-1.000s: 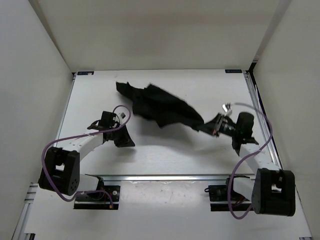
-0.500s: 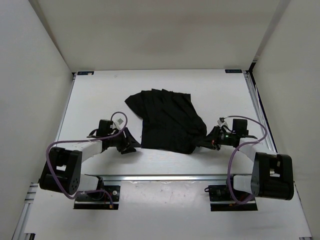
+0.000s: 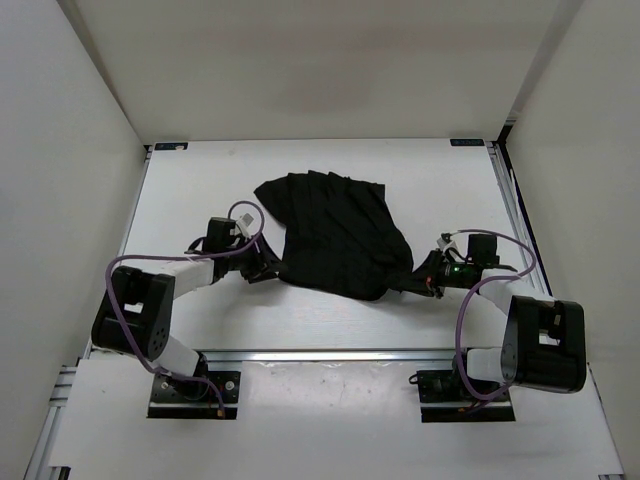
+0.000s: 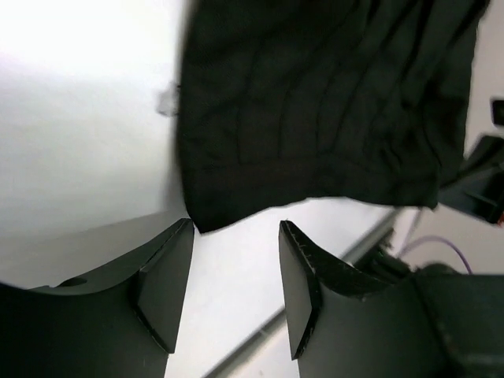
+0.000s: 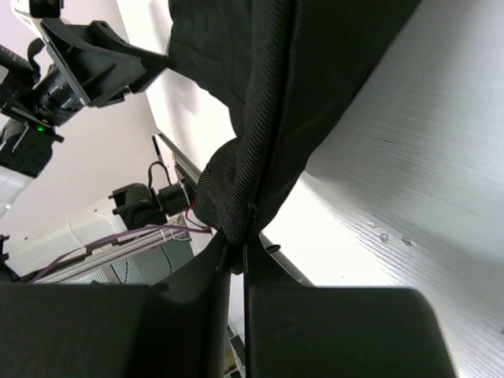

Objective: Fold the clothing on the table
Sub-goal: Flatten the skirt out

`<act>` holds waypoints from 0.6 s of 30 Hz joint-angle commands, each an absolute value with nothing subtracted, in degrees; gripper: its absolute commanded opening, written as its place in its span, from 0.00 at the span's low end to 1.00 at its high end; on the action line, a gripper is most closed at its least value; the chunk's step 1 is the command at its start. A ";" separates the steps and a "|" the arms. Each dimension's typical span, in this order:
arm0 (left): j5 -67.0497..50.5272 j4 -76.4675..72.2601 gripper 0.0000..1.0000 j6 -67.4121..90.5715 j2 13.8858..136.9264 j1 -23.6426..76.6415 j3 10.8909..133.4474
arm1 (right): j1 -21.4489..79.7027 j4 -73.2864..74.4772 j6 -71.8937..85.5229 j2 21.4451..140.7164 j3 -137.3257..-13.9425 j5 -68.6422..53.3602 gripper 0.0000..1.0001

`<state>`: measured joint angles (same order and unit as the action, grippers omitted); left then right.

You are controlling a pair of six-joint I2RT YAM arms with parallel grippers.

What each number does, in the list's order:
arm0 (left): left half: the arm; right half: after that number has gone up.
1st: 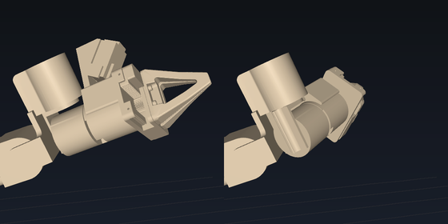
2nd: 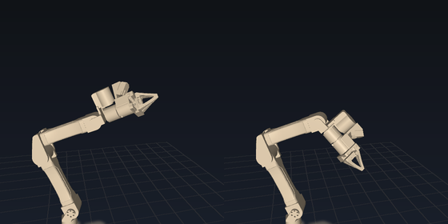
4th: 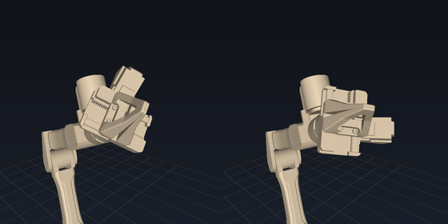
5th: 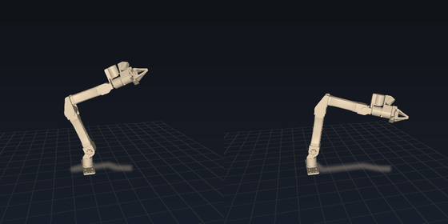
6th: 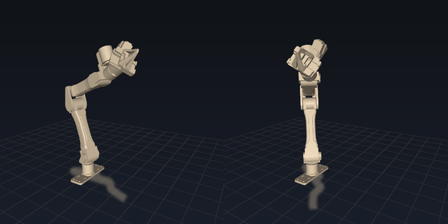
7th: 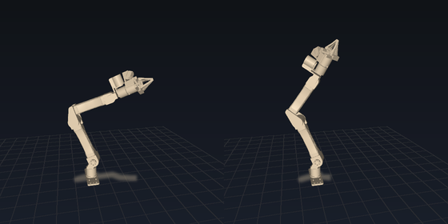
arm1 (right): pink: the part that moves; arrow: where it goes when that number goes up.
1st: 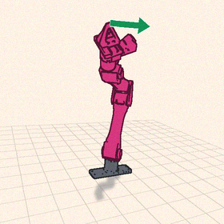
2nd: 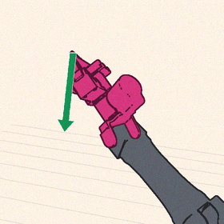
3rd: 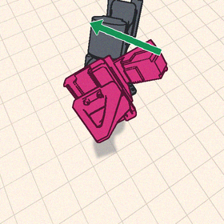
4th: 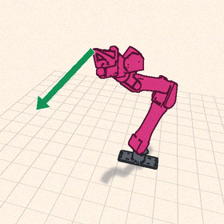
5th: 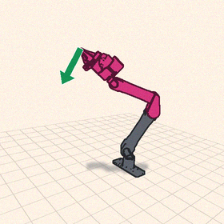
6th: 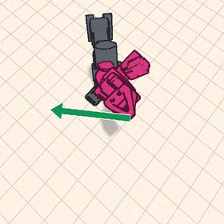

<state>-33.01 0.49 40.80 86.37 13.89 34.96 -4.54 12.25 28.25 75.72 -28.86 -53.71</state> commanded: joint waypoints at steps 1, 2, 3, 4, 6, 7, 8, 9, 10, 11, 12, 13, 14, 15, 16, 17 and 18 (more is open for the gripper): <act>-27.87 6.49 0.57 34.47 86.75 12.65 38.31 | -5.89 13.01 26.90 74.53 -29.53 -54.40 0.00; -27.25 7.29 0.57 32.97 86.92 13.00 38.84 | -6.06 13.36 26.81 74.62 -29.62 -54.40 0.00; -25.85 9.47 0.56 32.09 87.53 13.09 40.15 | -6.24 13.62 26.46 74.79 -29.71 -54.49 0.00; -24.10 11.93 0.56 30.60 88.24 13.79 41.21 | -6.24 13.88 26.89 75.06 -29.97 -54.23 0.00; -22.15 13.97 0.56 28.48 88.15 15.02 42.36 | -6.07 13.45 26.63 75.14 -29.88 -54.32 0.00; -21.37 14.32 0.57 28.04 89.11 15.03 42.19 | -6.06 13.45 26.98 75.15 -29.88 -54.06 0.00; -22.23 13.28 0.57 28.30 89.12 15.29 42.01 | -5.63 13.27 26.72 75.15 -29.97 -54.23 0.00; -22.58 12.66 0.56 29.00 89.90 15.03 41.05 | -5.89 13.18 27.15 75.15 -29.88 -54.23 0.00; -24.07 11.53 0.57 29.53 90.43 15.12 40.35 | -5.98 13.18 27.33 75.15 -29.10 -54.23 0.00; -25.13 9.69 0.56 30.75 91.05 15.20 39.65 | -5.80 12.84 27.51 75.15 -29.44 -54.32 0.00; -25.40 8.89 0.56 31.72 92.01 15.47 39.38 | -5.80 12.57 27.68 74.89 -29.10 -54.23 0.00; -26.27 7.75 0.56 31.99 92.98 15.56 38.85 | -5.71 12.39 27.69 74.88 -29.09 -54.32 0.01; -27.15 6.26 0.56 32.95 93.68 16.08 38.06 | -5.97 12.31 27.95 75.06 -28.92 -53.97 0.00; -27.51 5.72 0.55 34.26 94.39 16.26 38.32 | -5.89 12.65 28.21 74.62 -28.57 -54.14 0.00; -28.55 3.62 0.54 34.97 95.18 16.17 37.62 | -5.63 12.40 28.04 74.10 -28.30 -54.14 0.00; -29.52 1.52 0.52 36.20 95.53 16.43 36.92 | -6.15 12.39 28.30 73.74 -28.30 -54.05 0.00; -30.05 0.71 0.50 37.34 96.06 16.52 36.65 | -5.98 12.83 28.65 73.39 -28.04 -53.97 0.00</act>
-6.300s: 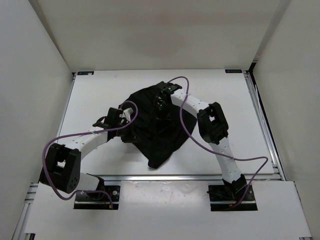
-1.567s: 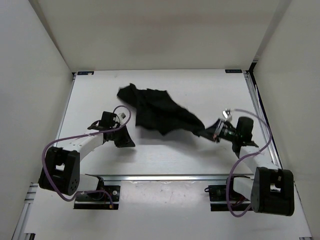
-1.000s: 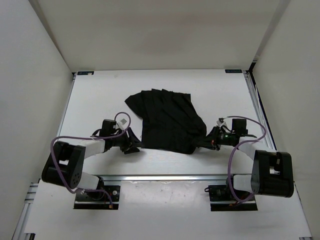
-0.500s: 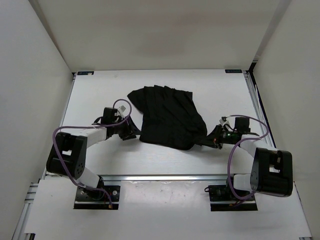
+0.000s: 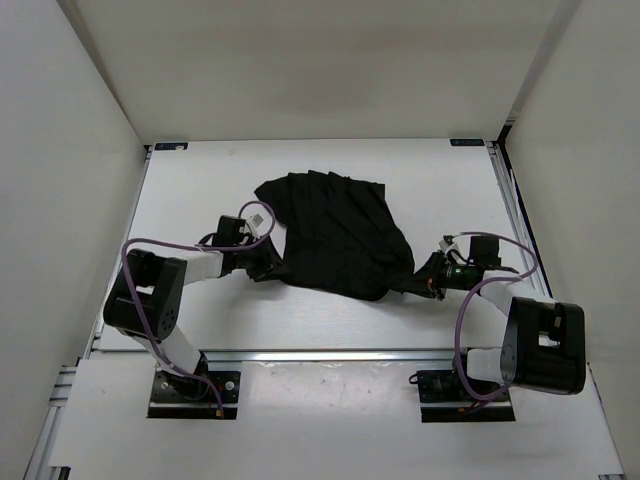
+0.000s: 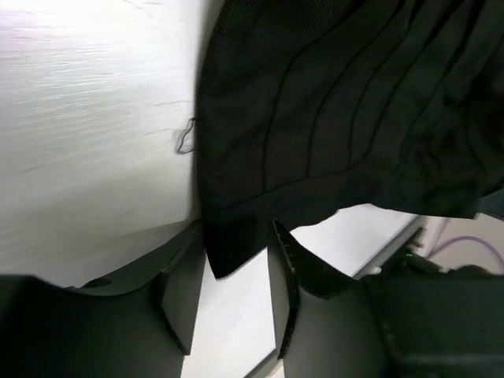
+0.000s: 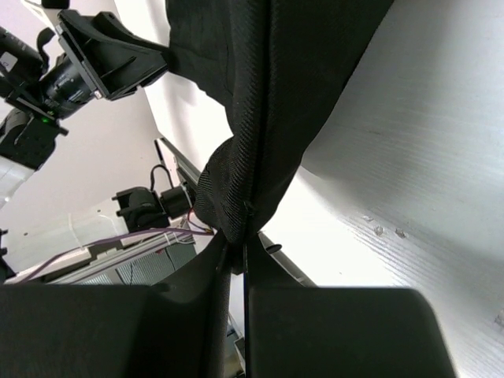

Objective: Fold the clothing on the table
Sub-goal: Flatten the skirt out

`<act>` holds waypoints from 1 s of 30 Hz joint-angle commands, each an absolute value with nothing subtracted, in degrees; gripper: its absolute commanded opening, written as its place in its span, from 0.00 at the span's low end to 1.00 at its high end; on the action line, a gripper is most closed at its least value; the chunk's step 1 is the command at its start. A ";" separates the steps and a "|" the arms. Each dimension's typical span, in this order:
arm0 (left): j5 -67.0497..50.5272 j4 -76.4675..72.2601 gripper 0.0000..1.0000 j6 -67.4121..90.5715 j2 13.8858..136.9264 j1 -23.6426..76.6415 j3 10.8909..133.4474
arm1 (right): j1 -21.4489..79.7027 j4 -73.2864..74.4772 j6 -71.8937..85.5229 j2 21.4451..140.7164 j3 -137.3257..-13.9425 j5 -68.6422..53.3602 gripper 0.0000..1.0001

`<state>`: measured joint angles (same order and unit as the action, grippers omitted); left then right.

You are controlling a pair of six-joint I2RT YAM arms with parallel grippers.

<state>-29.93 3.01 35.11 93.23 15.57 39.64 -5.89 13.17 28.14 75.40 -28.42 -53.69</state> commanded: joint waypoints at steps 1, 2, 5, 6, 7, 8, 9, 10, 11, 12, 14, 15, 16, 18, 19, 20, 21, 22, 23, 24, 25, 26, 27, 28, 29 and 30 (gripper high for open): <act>-30.23 -1.47 0.47 38.05 97.02 16.35 36.30 | -6.32 12.22 28.57 73.21 -27.78 -53.79 0.00; -30.84 -2.36 0.44 38.40 97.12 16.96 36.12 | -6.07 12.22 28.74 72.69 -27.43 -53.53 0.00; -30.41 -2.81 0.01 38.14 99.48 17.67 37.44 | -6.94 11.52 29.35 72.25 -26.72 -54.05 0.00; -30.32 -3.25 0.00 38.32 99.58 18.01 37.01 | -7.12 11.17 29.44 72.07 -26.54 -54.23 0.00; -30.58 -3.77 0.00 38.15 100.02 17.93 37.44 | -7.12 10.81 30.05 71.64 -26.28 -54.40 0.00; -31.37 -3.78 0.00 38.14 100.02 17.93 37.79 | -6.77 10.38 30.06 71.89 -26.37 -54.32 0.00; -31.64 -2.65 0.00 37.45 99.58 17.49 39.01 | -6.59 10.46 30.15 72.24 -26.37 -54.40 0.00; -31.47 -1.85 0.00 36.31 98.19 17.40 39.89 | -6.16 10.11 30.06 71.81 -27.15 -53.97 0.01; -30.25 1.37 0.00 35.34 96.09 17.23 42.16 | -5.80 9.67 30.84 72.07 -27.42 -53.27 0.00; -29.97 4.71 0.00 33.94 94.76 16.79 45.58 | -5.28 9.41 31.20 72.59 -28.29 -52.57 0.00; -29.45 11.03 0.00 31.12 90.37 16.08 51.90 | -4.14 8.88 32.60 73.30 -31.80 -51.60 0.00; -29.62 15.16 0.00 29.63 89.13 15.13 56.64 | -3.78 8.35 33.13 74.00 -33.99 -50.63 0.00; -30.05 18.51 0.00 28.40 88.51 13.38 60.78 | -3.87 8.44 33.92 74.44 -35.58 -50.36 0.00; -29.53 21.95 0.00 27.33 86.75 11.61 65.36 | -3.87 8.18 34.27 75.14 -40.58 -48.78 0.00; -30.40 23.45 0.00 26.64 86.66 9.77 68.96 | -4.56 8.00 34.36 75.93 -43.30 -48.34 0.00; -30.24 23.90 0.00 26.20 86.75 8.02 70.39 | -5.53 8.00 34.37 76.89 -44.55 -48.17 0.00; -30.50 23.99 0.00 26.28 88.23 6.78 73.88 | -6.58 8.09 34.63 78.47 -47.34 -48.34 0.00; -31.63 24.26 0.00 26.28 90.07 5.64 77.05 | -6.94 7.82 34.80 79.18 -50.16 -48.77 0.00; -32.25 24.08 0.00 27.15 90.96 4.93 78.82 | -7.64 7.82 34.20 81.28 -51.58 -48.87 0.00; -34.43 22.69 0.00 27.77 92.36 4.49 81.01 | -7.91 8.43 33.67 82.08 -54.72 -48.69 0.00; -37.06 21.37 0.00 29.08 92.89 3.70 81.64 | -7.74 9.05 32.44 83.48 -57.28 -48.00 0.00; -38.05 19.18 0.00 30.74 92.47 3.26 81.13 | -7.30 9.49 31.82 84.37 -59.22 -47.64 0.00; -38.40 18.90 0.00 30.59 92.11 3.34 80.60 | -6.95 9.49 31.47 85.07 -60.11 -47.03 0.00; -37.89 19.24 0.00 29.89 91.24 3.34 79.20 | -6.86 9.06 31.12 85.08 -60.29 -47.28 0.00; -35.88 20.21 0.00 28.58 90.19 3.86 76.67 | -6.51 8.88 31.03 85.25 -59.16 -47.81 0.00; -34.99 20.39 0.00 28.22 89.48 4.13 74.64 | -6.42 8.96 31.03 85.17 -58.54 -48.07 0.00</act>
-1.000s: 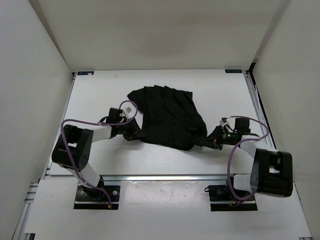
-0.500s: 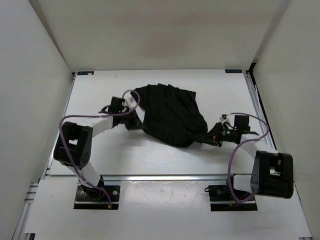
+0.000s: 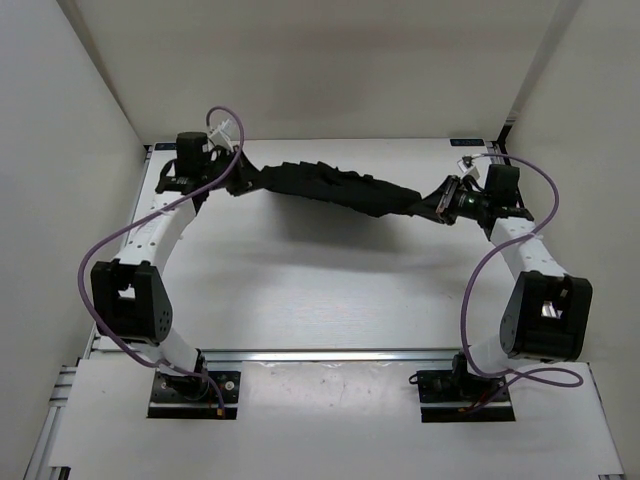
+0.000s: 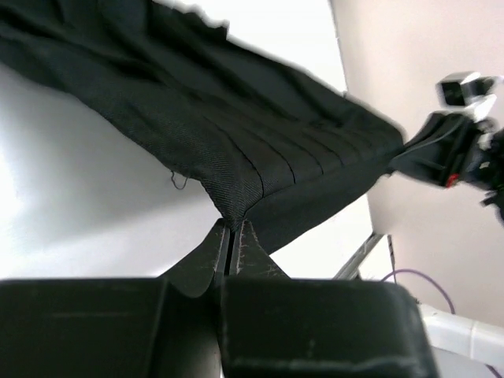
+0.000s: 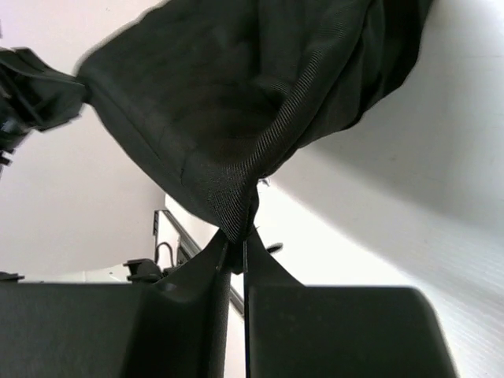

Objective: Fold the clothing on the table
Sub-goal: Flatten the skirt out

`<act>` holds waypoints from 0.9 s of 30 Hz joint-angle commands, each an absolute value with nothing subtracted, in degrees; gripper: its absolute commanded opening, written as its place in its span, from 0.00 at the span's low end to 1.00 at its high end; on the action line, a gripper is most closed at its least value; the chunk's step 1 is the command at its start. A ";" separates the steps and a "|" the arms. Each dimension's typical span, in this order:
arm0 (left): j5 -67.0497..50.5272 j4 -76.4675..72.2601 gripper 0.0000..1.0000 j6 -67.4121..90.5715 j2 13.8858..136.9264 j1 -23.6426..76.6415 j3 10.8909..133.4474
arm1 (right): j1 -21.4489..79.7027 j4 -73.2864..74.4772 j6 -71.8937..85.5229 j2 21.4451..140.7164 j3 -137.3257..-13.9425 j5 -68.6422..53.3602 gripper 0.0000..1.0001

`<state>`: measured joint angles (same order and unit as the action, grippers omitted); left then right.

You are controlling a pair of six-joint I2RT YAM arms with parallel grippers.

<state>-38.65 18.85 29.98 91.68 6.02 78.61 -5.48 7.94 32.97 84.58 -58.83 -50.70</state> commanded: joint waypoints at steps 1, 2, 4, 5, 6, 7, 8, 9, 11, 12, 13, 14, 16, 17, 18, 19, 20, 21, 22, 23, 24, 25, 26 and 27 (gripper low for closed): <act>-33.76 20.65 0.00 27.17 87.82 4.48 70.88 | -5.89 9.66 30.42 84.82 -56.71 -48.25 0.00; -33.92 20.22 0.00 27.33 86.24 4.57 66.49 | -5.02 9.84 29.71 84.47 -55.04 -48.60 0.00; -33.92 19.95 0.00 26.89 83.34 4.74 60.16 | -3.79 12.29 28.13 82.89 -51.35 -48.43 0.00; -33.49 21.34 0.00 26.11 80.97 5.09 56.72 | -3.61 14.57 27.08 81.75 -49.50 -48.17 0.00; -33.49 23.53 0.00 24.62 79.73 5.97 54.60 | -2.73 15.55 26.55 79.91 -48.53 -48.60 0.00; -33.92 25.82 0.00 23.39 77.63 6.93 53.19 | -1.77 18.86 25.06 77.89 -47.47 -49.04 0.00; -34.36 26.45 0.00 22.68 74.82 7.20 51.96 | -1.58 22.20 22.87 76.91 -46.42 -49.39 0.00; -36.80 27.33 0.00 21.89 71.84 8.16 50.03 | -0.36 25.37 20.68 74.38 -46.23 -49.83 0.00; -41.03 28.56 0.00 21.97 67.53 8.96 48.61 | 2.89 29.33 17.51 66.23 -46.40 -49.75 0.00; -44.09 28.91 0.00 21.80 64.45 8.79 48.43 | 5.60 29.79 16.01 63.75 -47.10 -48.35 0.00; -47.43 28.92 0.00 21.36 63.38 8.96 48.69 | 9.28 29.79 15.65 58.85 -47.37 -47.12 0.00; -50.16 28.83 0.00 21.62 61.80 9.14 48.95 | 11.23 29.27 15.12 56.28 -47.90 -45.02 0.00; -58.85 29.96 0.00 19.09 59.77 9.32 54.72 | 16.33 26.20 16.95 47.32 -48.86 -41.76 0.00; -60.37 30.84 0.00 16.64 59.07 9.40 56.32 | 17.30 24.28 17.66 43.20 -49.56 -39.92 0.00; -63.17 33.55 0.00 15.22 58.63 9.40 60.60 | 17.40 23.13 17.84 42.02 -49.92 -39.64 0.00; -65.54 36.36 0.00 12.25 58.71 9.14 64.82 | 16.53 23.03 18.36 39.40 -50.27 -39.03 0.00; -66.70 37.95 0.00 8.91 58.28 8.88 66.86 | 15.83 22.24 18.54 37.72 -50.53 -38.50 0.00; -67.49 41.28 0.00 7.22 58.36 8.79 70.37 | 15.47 21.71 18.37 37.01 -50.97 -38.32 0.00; -68.63 43.22 0.00 5.12 58.45 8.88 72.84 | 14.69 21.36 18.63 35.78 -50.37 -37.80 0.00; -70.73 44.37 0.00 2.84 58.01 8.70 73.82 | 14.33 20.92 18.72 34.99 -50.10 -36.57 0.00; -70.93 44.91 0.00 2.55 57.75 8.44 74.79 | 14.33 20.31 18.72 33.68 -49.58 -35.52 0.00; -71.01 43.26 0.00 3.85 57.83 8.09 74.53 | 13.80 19.52 19.59 33.49 -48.27 -33.42 0.00; -70.41 41.94 0.00 6.91 58.18 7.74 73.84 | 13.89 19.16 19.77 33.14 -47.56 -31.48 0.01; -69.62 38.10 0.00 8.86 58.44 7.39 71.91 | 13.36 18.81 21.08 32.96 -46.68 -28.42 0.00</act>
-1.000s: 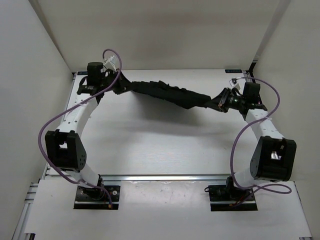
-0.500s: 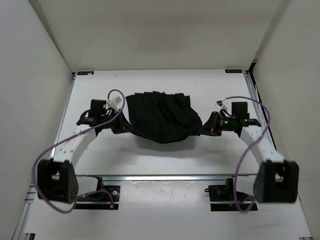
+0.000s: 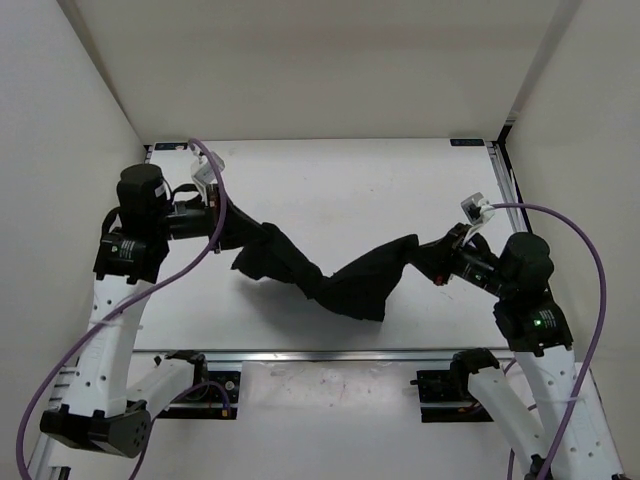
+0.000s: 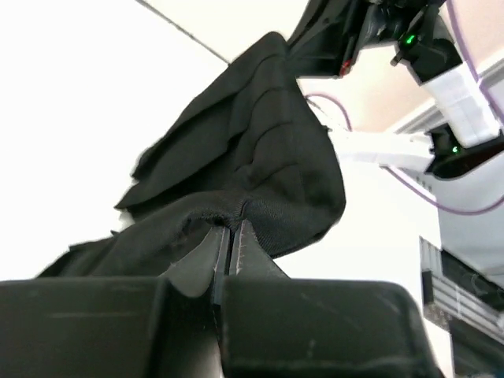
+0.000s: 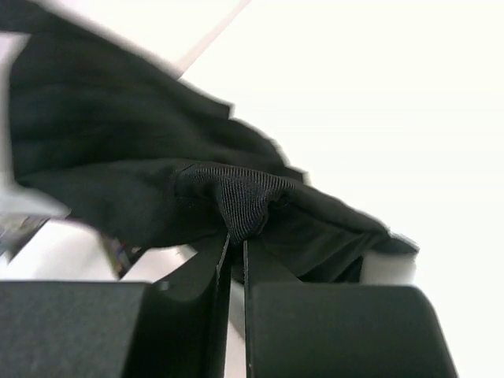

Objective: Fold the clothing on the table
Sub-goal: Flatten the skirt out

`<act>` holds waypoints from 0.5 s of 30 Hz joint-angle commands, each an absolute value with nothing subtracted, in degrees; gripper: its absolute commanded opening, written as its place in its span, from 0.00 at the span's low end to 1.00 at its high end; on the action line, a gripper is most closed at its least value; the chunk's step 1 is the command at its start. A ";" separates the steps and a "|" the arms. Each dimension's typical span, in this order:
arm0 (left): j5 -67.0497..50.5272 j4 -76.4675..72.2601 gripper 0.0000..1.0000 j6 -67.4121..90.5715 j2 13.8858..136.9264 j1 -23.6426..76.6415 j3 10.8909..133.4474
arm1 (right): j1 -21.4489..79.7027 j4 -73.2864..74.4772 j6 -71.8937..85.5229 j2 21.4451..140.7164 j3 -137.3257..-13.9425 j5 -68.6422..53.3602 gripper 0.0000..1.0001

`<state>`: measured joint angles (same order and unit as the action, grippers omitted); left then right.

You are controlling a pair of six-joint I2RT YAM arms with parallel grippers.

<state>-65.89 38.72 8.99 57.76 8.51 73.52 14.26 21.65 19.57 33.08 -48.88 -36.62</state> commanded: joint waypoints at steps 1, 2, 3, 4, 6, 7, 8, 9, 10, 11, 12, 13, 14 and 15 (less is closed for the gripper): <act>-66.22 33.10 0.00 14.36 58.88 6.95 68.76 | 12.66 17.76 21.79 33.66 -45.71 -26.47 0.00; -62.53 26.43 0.00 20.77 59.23 5.73 64.29 | 12.05 16.80 21.54 35.58 -45.44 -25.67 0.00; -61.88 22.71 0.00 27.27 60.46 4.93 61.55 | 10.91 15.66 21.97 38.81 -44.13 -25.84 0.00; -61.18 15.37 0.00 29.94 62.56 4.14 56.22 | 8.20 13.38 22.23 40.33 -43.43 -27.67 0.00; -58.99 -1.50 0.00 42.57 66.52 1.86 47.94 | 0.13 8.19 25.65 49.69 -41.49 -33.18 0.00; -57.93 -4.54 0.00 44.54 70.19 1.15 47.29 | -2.44 5.39 28.88 55.75 -40.79 -36.35 0.00; -54.87 -7.70 0.00 46.91 72.40 0.45 47.02 | -5.07 3.01 31.00 59.03 -41.65 -38.04 0.00; -51.10 -6.43 0.00 46.41 77.03 1.22 49.63 | -6.92 0.81 31.90 65.24 -42.88 -39.01 0.00; -49.41 -4.50 0.00 45.19 81.78 1.67 52.18 | -7.12 0.97 32.43 68.43 -46.72 -39.20 0.00; -45.91 -0.05 0.00 41.43 84.78 2.89 58.38 | -7.38 1.14 31.82 74.91 -52.07 -39.63 0.00; -43.36 3.31 0.00 38.61 90.99 4.55 61.93 | -7.64 1.84 31.56 80.71 -54.73 -40.25 0.00; -42.90 8.13 0.00 37.28 96.62 5.27 70.23 | -7.39 2.02 30.68 83.38 -61.02 -41.73 0.00; -42.02 11.57 0.00 36.40 101.64 6.14 79.62 | -6.95 3.33 29.72 87.85 -67.26 -42.10 0.00; -43.06 11.51 0.00 37.43 103.60 6.67 83.46 | -6.42 3.43 28.92 90.67 -70.63 -41.40 0.00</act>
<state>-49.01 11.35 38.44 100.86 5.91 68.38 -5.50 9.80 29.80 87.24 -57.32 -40.75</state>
